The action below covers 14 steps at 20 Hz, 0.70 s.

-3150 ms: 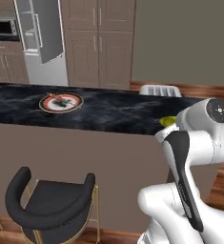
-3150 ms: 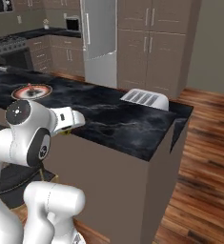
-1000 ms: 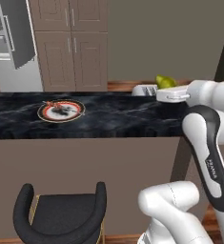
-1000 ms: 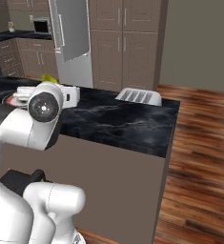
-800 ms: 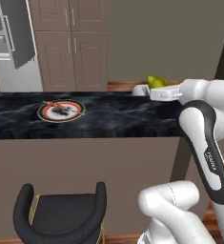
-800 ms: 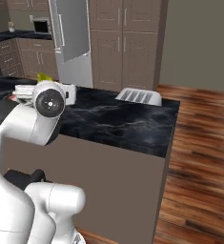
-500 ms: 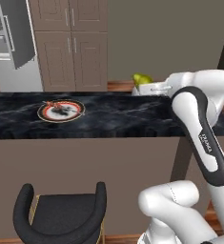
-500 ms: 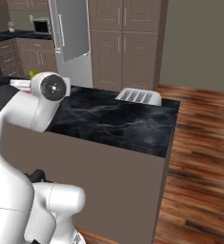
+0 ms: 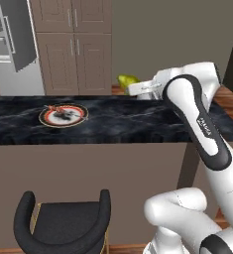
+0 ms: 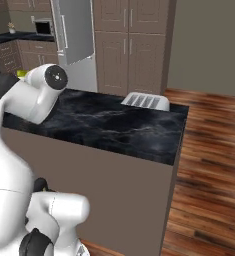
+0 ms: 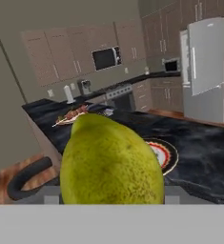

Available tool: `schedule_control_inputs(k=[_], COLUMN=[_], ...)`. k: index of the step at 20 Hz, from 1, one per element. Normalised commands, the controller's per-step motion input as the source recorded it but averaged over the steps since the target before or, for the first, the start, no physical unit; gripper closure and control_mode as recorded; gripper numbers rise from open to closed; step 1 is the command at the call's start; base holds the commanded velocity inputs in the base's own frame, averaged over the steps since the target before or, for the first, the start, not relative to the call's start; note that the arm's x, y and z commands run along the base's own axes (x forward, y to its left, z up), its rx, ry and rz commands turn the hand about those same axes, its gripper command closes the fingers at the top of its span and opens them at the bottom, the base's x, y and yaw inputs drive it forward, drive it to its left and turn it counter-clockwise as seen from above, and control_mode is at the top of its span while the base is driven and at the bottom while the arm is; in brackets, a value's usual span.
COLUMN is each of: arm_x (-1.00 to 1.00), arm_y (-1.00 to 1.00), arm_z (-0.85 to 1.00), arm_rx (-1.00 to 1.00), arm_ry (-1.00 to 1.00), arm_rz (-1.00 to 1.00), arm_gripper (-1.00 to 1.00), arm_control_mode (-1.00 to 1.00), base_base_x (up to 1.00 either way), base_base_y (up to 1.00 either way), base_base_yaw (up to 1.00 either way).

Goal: Pick up the pear and banana from the fridge and place one fruit on each plate on the dining counter.

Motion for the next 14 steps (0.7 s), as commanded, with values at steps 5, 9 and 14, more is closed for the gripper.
schedule_control_inputs(k=[5, 9, 14], arm_x=[0.29, 0.32, 0.34], arm_y=[0.66, 0.39, 0.05], arm_z=[-0.05, -0.08, -0.2], arm_rx=[-0.09, -0.08, -0.07], arm_ry=[0.16, 0.21, 0.19], arm_rz=[0.17, 0.15, 0.14], arm_gripper=[1.0, 1.0, 1.0], arm_control_mode=[-1.0, -1.0, -1.0], base_base_x=[0.0, 0.0, 0.0], base_base_y=[0.0, 0.0, 0.0], base_base_yaw=[0.0, 0.0, 0.0])
